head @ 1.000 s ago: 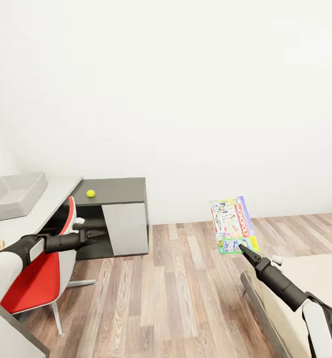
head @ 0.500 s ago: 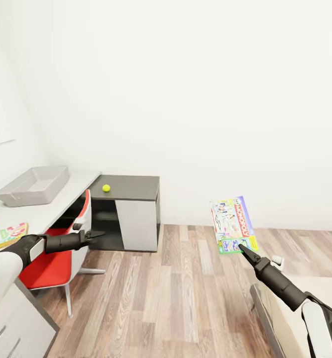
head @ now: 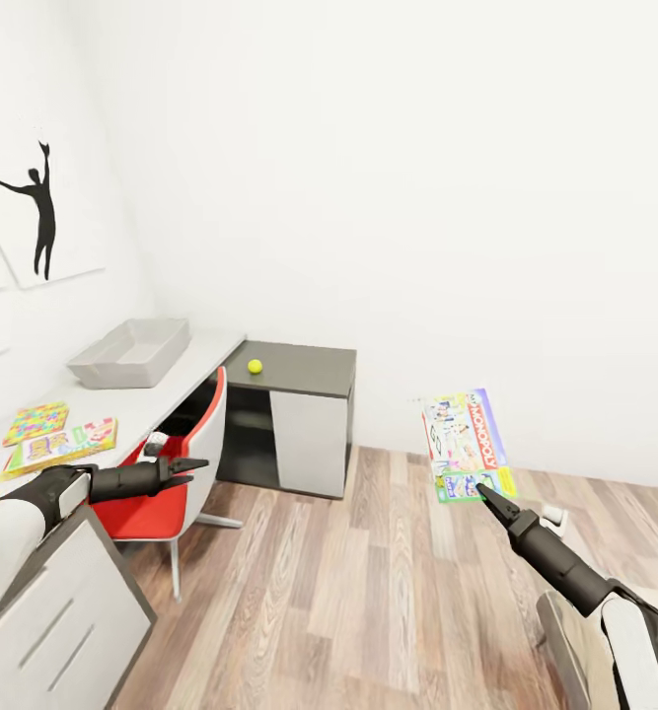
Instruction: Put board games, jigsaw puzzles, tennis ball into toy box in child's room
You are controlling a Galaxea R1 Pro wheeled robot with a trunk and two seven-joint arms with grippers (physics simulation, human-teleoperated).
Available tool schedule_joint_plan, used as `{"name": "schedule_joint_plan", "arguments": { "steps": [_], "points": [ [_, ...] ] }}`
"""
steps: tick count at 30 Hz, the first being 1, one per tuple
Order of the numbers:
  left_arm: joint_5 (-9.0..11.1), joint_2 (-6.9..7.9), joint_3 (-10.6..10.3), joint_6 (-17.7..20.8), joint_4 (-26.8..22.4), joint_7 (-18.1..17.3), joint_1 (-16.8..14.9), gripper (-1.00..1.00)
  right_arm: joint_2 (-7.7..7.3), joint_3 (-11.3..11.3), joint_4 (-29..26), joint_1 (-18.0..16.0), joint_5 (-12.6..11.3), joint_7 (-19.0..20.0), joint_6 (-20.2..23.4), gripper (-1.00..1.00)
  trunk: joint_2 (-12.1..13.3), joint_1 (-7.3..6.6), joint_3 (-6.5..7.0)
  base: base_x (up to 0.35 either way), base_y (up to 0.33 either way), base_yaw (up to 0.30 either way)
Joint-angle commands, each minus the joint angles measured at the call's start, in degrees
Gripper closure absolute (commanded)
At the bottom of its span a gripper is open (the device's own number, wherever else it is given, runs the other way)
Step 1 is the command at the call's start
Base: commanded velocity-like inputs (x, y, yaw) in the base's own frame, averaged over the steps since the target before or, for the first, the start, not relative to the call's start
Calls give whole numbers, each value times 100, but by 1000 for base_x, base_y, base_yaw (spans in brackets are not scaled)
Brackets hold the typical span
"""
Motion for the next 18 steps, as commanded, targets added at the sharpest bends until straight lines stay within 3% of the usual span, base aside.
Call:
{"name": "schedule_joint_plan", "arguments": {
  "steps": [1,9,15,18],
  "points": [
    [-59,-1,50,48,-4,-21,-5,-100,1,-8,-2,-5,-28,10,39,100,-6,1,-8,0,0,292],
    [-59,-1,50,45,-4,-21,-5,-100,2,-8,-2,-5,-27,8,39,100,-6,1,-8,0,0,292],
    [-59,-1,57,-184,-4,-30,-5,-100,2,-8,-2,-5,-31,19,39,100,-6,1,-24,0,0,270],
    [-59,-1,58,-214,-4,-30,-5,-100,-7,-8,-2,-5,-27,17,45,100,-6,1,-27,0,0,71]
  ]
}}
